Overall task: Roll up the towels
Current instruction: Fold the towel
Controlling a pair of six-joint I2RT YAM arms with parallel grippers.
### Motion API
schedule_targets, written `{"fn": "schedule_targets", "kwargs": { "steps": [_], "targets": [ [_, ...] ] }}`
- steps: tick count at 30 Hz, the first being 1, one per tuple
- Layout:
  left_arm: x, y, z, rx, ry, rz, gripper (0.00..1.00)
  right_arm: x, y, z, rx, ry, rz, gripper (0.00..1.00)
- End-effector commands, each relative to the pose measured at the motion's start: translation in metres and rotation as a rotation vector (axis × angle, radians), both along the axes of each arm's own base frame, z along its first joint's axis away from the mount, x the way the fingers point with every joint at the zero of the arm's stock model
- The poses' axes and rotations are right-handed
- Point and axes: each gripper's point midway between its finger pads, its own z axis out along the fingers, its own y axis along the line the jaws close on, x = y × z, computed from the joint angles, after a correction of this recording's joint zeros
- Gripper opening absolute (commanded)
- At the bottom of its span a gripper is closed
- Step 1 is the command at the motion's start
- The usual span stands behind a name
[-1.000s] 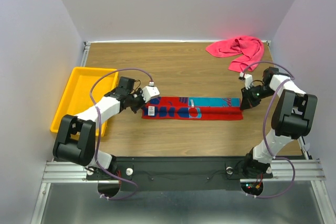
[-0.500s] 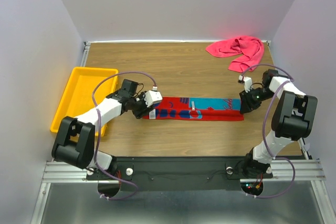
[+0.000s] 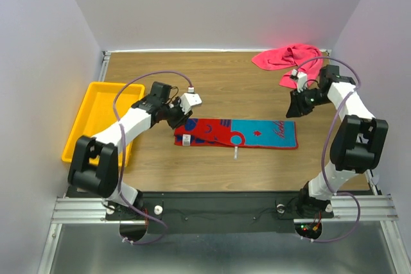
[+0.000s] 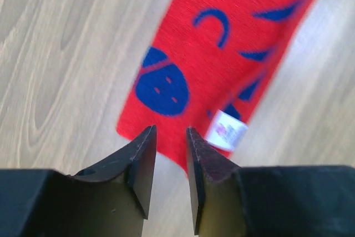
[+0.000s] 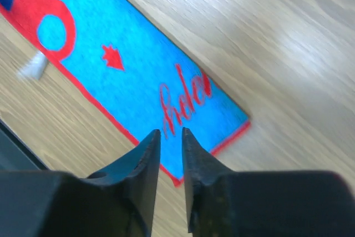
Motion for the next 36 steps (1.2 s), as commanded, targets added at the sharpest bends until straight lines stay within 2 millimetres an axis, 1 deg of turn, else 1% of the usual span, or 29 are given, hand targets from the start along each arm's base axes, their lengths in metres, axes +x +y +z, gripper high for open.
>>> {"fn": "schedule_targets", "kwargs": {
  "steps": [1,2,5,6,7,8,10,11,13,14,18,20,23,24,28,31,33,35,36],
  "targets": [
    [0.021,-0.013,-0.003,-0.035,0.049,0.061,0.35,0.013,0.022,-0.007,0.026,0.039,-0.020,0.25],
    [0.025,-0.014,-0.008,-0.028,0.064,0.072,0.34,0.013,0.024,-0.013,0.010,0.055,-0.022,0.25],
    [0.024,-0.015,-0.017,-0.007,0.086,0.064,0.33,0.009,0.021,-0.026,-0.034,0.074,-0.013,0.25],
    [0.020,-0.017,-0.021,0.004,0.087,0.043,0.33,0.005,0.021,-0.034,-0.043,0.091,-0.010,0.25],
    [0.017,-0.017,-0.023,0.013,0.089,0.032,0.33,0.003,0.019,-0.037,-0.053,0.099,-0.011,0.25],
    [0.008,-0.014,-0.031,0.033,0.109,0.024,0.32,0.002,0.016,-0.041,-0.069,0.103,-0.010,0.25],
    [-0.002,-0.013,-0.037,0.069,0.113,-0.002,0.30,-0.002,0.015,-0.048,-0.080,0.122,-0.008,0.25],
    [-0.012,-0.008,-0.044,0.092,0.130,-0.017,0.30,-0.003,0.014,-0.052,-0.088,0.129,-0.008,0.25],
    [-0.016,-0.002,-0.047,0.124,0.119,-0.004,0.29,-0.005,0.012,-0.056,-0.100,0.138,-0.005,0.25],
    [-0.021,0.005,-0.054,0.153,0.131,0.002,0.29,-0.007,0.009,-0.060,-0.116,0.148,-0.003,0.25],
    [-0.030,0.018,-0.071,0.217,0.172,0.028,0.29,-0.014,0.004,-0.074,-0.147,0.180,0.008,0.24],
    [-0.031,0.020,-0.076,0.227,0.190,0.045,0.28,-0.018,0.003,-0.081,-0.155,0.196,0.011,0.24],
    [-0.029,0.018,-0.073,0.213,0.186,0.060,0.29,-0.020,0.003,-0.082,-0.156,0.200,0.013,0.24],
    [-0.028,0.015,-0.067,0.197,0.179,0.052,0.33,-0.021,0.003,-0.083,-0.156,0.201,0.013,0.24],
    [-0.027,0.010,-0.050,0.165,0.157,0.033,0.36,-0.024,0.001,-0.085,-0.167,0.205,0.018,0.24],
    [-0.014,0.006,-0.035,0.141,0.135,0.090,0.37,-0.033,-0.001,-0.094,-0.182,0.238,0.023,0.24],
    [-0.007,-0.002,-0.027,0.095,0.151,0.146,0.37,-0.040,-0.003,-0.100,-0.197,0.261,0.028,0.24],
    [-0.004,-0.010,-0.029,0.077,0.170,0.180,0.37,-0.051,-0.004,-0.109,-0.212,0.296,0.036,0.24],
    [-0.002,-0.015,-0.036,0.072,0.197,0.215,0.37,-0.054,-0.006,-0.110,-0.222,0.301,0.041,0.24]
  ]
}}
